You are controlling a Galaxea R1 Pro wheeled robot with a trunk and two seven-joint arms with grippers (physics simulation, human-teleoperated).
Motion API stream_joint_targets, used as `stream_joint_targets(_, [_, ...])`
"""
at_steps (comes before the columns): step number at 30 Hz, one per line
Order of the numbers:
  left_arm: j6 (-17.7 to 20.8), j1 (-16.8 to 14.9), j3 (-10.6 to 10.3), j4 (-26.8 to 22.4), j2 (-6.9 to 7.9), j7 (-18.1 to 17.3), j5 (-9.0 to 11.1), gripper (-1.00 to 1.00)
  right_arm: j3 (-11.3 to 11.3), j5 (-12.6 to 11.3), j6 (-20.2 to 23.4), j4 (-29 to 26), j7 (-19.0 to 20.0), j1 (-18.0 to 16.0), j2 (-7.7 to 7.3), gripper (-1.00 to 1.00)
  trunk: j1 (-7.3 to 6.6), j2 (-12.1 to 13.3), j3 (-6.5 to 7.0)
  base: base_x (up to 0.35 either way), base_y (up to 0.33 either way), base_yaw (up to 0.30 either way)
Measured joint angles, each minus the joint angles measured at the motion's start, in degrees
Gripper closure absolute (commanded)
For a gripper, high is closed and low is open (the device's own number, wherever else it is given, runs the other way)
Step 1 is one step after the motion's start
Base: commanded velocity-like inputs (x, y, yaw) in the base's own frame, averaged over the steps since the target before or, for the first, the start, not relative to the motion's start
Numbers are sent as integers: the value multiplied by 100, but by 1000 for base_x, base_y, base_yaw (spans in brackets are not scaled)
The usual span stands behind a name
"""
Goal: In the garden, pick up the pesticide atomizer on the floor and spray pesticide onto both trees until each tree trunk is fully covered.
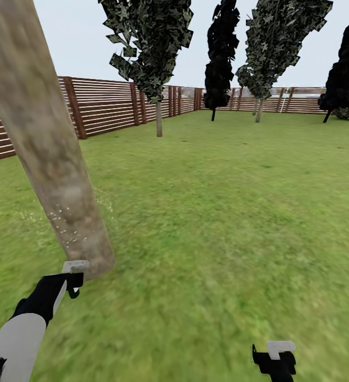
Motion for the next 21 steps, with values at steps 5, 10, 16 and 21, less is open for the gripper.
stream_joint_targets(5, [-3,0,5,-1,-10,0,-7,100,0,0,0,0,3,0,-1,-100,-1,0,0,168,-250,0])
stream_joint_targets(10, [-3,0,5,-1,-11,0,-7,100,1,0,1,0,3,0,2,-100,-1,0,0,228,-203,1])
stream_joint_targets(16, [-1,1,-2,-3,-10,-1,-7,100,1,0,0,2,3,-2,8,-100,0,0,0,191,-219,190])
stream_joint_targets(21, [-2,1,-3,-8,-7,-1,-7,100,1,0,0,2,3,-2,8,-100,1,0,0,103,-261,276])
